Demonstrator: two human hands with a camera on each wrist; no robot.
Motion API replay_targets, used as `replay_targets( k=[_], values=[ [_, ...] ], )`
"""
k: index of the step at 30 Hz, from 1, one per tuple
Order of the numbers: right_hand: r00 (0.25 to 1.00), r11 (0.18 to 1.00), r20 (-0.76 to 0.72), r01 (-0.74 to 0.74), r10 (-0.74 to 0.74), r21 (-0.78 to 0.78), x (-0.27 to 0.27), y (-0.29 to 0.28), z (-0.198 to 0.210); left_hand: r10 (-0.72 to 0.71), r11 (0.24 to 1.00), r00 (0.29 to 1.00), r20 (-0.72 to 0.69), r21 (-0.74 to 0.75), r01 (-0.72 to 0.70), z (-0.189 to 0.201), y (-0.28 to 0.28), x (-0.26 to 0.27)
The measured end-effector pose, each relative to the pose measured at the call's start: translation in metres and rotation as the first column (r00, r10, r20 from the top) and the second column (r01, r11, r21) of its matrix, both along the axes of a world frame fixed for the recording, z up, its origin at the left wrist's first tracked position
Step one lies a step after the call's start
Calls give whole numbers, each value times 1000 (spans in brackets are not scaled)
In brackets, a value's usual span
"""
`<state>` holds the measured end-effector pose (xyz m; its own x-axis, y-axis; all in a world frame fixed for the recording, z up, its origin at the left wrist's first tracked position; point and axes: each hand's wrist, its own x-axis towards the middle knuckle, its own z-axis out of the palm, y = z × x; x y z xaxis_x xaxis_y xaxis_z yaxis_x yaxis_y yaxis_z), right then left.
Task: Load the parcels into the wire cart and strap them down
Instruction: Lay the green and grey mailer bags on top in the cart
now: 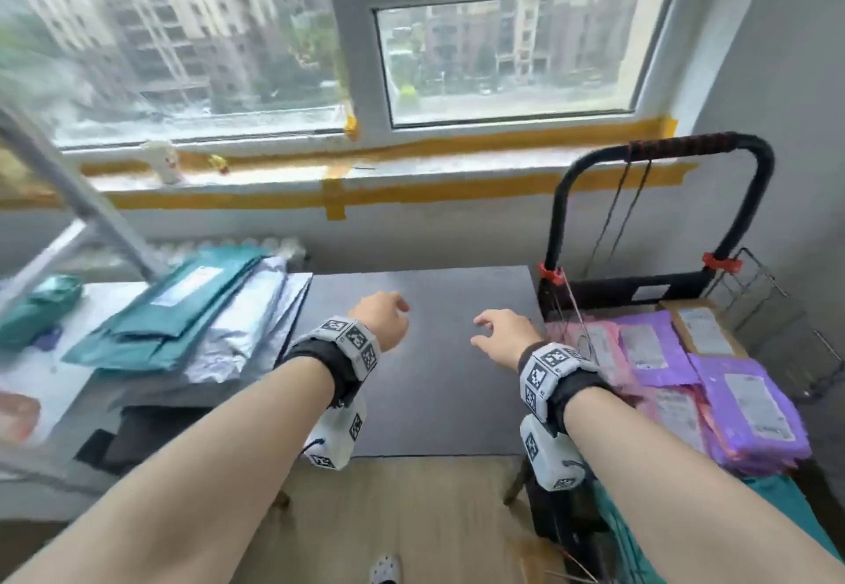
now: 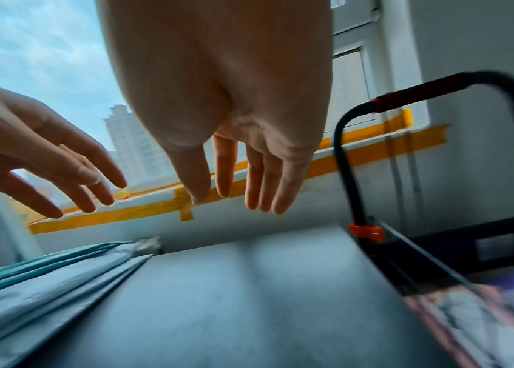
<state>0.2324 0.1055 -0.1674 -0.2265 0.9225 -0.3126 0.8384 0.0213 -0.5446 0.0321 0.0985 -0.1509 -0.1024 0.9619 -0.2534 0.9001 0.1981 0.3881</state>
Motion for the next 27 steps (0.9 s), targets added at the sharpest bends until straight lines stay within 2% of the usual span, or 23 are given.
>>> replay_targets(
  k=[6, 11, 18, 24, 27],
  values=[
    [982, 982, -7, -191, 191, 5, -117, 11, 3, 256, 966, 964, -66, 40, -254, 19, -38, -129],
    [950, 951, -33, -310, 310, 21, -214, 16, -1, 385, 923, 919, -87, 41, -383, 22, -57, -222],
    [919, 919, -27, -393, 393, 8, -338, 30, -9, 461, 887, 886, -50, -2, -462, 1, -61, -338],
    [926, 926, -50, -376, 375, -11, -434, 51, -23, 475, 876, 878, -56, -66, -478, -22, -40, -425],
    [942, 940, -77, -332, 327, -77, -472, 60, -35, 439, 890, 894, -86, -98, -446, -34, -22, -453]
  ],
)
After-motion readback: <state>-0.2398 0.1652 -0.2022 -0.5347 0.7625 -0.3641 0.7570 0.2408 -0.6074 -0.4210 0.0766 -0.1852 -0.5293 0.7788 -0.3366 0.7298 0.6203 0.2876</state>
